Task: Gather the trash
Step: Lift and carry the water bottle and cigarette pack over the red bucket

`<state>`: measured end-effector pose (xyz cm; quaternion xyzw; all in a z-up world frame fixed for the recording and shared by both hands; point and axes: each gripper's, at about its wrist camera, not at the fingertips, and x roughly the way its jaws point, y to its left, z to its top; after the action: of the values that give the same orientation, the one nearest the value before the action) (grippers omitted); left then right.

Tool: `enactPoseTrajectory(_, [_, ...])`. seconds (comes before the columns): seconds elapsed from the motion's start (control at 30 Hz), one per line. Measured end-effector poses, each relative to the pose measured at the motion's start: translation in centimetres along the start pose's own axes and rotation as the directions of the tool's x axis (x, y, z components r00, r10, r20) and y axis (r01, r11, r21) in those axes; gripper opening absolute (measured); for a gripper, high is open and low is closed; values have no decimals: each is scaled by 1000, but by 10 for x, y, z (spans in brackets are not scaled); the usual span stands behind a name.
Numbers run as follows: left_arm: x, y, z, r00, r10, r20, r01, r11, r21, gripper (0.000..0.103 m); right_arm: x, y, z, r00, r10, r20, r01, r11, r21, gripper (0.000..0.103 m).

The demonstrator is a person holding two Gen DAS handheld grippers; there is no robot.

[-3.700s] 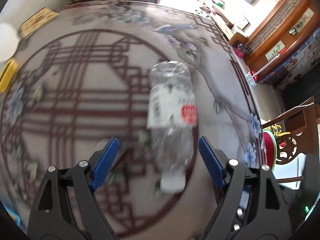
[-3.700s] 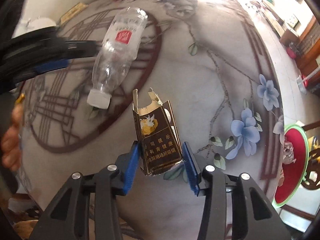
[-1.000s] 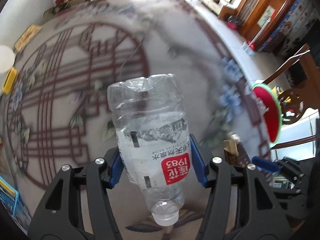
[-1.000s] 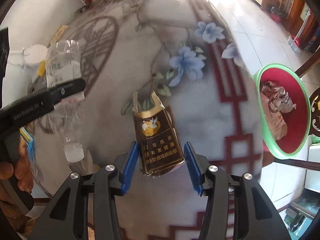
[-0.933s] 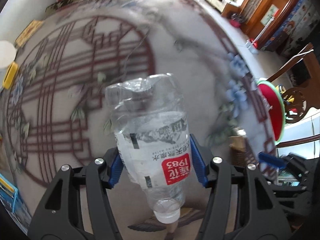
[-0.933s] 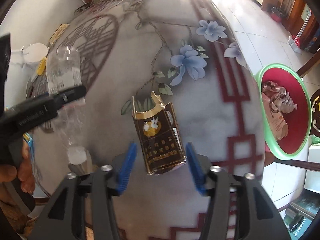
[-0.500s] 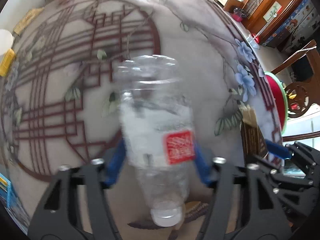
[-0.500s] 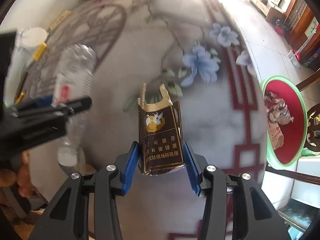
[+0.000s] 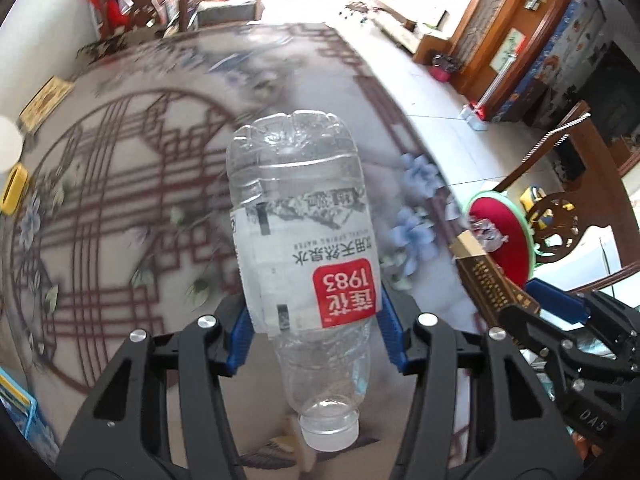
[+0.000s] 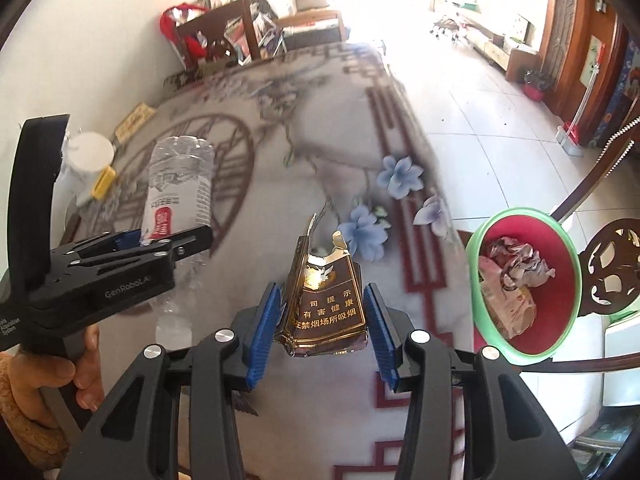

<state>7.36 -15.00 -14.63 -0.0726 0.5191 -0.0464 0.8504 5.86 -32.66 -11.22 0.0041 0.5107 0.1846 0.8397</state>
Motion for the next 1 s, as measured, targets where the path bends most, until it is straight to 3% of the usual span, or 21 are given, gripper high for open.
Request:
enactPoseTrajectory(0.37, [9, -62, 17, 998, -57, -3, 57, 993, 105, 51, -22, -47, -5, 999, -30, 36, 26, 994, 106, 43])
enactPoseTrajectory(1.0, [46, -150, 35, 993, -107, -51, 114, 977, 178, 51, -43, -150, -11, 995, -91, 38, 78, 965, 251, 43])
